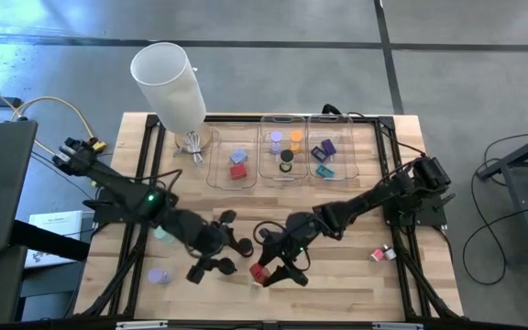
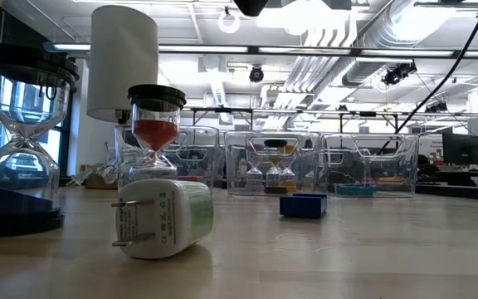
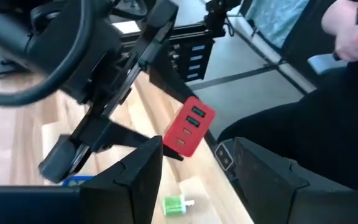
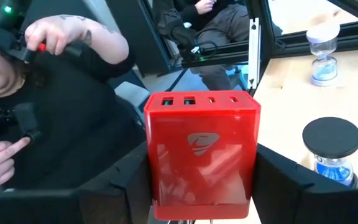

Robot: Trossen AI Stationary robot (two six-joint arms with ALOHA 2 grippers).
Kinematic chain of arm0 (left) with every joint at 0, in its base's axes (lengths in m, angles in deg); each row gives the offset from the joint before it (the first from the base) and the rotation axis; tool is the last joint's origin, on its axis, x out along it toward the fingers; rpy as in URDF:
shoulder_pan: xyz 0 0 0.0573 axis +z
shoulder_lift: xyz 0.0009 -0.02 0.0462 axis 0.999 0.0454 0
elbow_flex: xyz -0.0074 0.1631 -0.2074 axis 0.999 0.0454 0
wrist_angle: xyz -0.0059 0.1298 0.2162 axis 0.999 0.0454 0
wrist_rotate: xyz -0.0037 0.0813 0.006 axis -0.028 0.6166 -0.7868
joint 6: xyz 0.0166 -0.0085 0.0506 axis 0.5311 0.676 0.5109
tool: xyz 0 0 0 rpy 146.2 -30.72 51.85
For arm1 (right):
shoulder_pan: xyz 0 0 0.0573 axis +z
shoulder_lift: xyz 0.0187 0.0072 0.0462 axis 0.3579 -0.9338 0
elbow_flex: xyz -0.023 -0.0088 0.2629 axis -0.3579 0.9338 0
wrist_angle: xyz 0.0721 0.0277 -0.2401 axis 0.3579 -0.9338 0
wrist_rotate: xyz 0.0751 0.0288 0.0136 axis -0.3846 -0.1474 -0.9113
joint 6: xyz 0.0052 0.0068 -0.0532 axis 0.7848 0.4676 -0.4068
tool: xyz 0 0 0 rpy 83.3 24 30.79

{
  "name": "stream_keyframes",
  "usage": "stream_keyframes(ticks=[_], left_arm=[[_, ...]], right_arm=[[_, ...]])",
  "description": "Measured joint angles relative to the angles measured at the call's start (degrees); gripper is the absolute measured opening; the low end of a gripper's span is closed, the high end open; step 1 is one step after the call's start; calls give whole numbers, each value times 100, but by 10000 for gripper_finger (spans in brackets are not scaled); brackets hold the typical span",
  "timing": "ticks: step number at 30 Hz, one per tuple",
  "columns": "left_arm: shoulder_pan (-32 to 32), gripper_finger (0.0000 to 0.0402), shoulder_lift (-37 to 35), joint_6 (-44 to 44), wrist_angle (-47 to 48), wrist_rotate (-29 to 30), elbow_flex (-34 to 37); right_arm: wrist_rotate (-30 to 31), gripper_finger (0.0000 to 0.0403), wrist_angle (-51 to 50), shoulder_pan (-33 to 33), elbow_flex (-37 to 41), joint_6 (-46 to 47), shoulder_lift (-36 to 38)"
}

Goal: Pick & Place Office items
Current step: Put the red charger adapter into the left transparent bin

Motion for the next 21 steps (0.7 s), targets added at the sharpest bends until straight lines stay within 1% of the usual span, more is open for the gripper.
stream_keyframes(ticks=[4,10,21], left_arm=[[178,191,124,71,-91,-223,-7],[214,191,443,25,-110,-309,-152],[119,191,1206,-21,636,-270,-1037]], right_arm=[[-66,205,-16,-54,0,-95,1],[-172,201,-13,-123,-4,-151,9],[-251,202,-102,-197,-3,-183,9]])
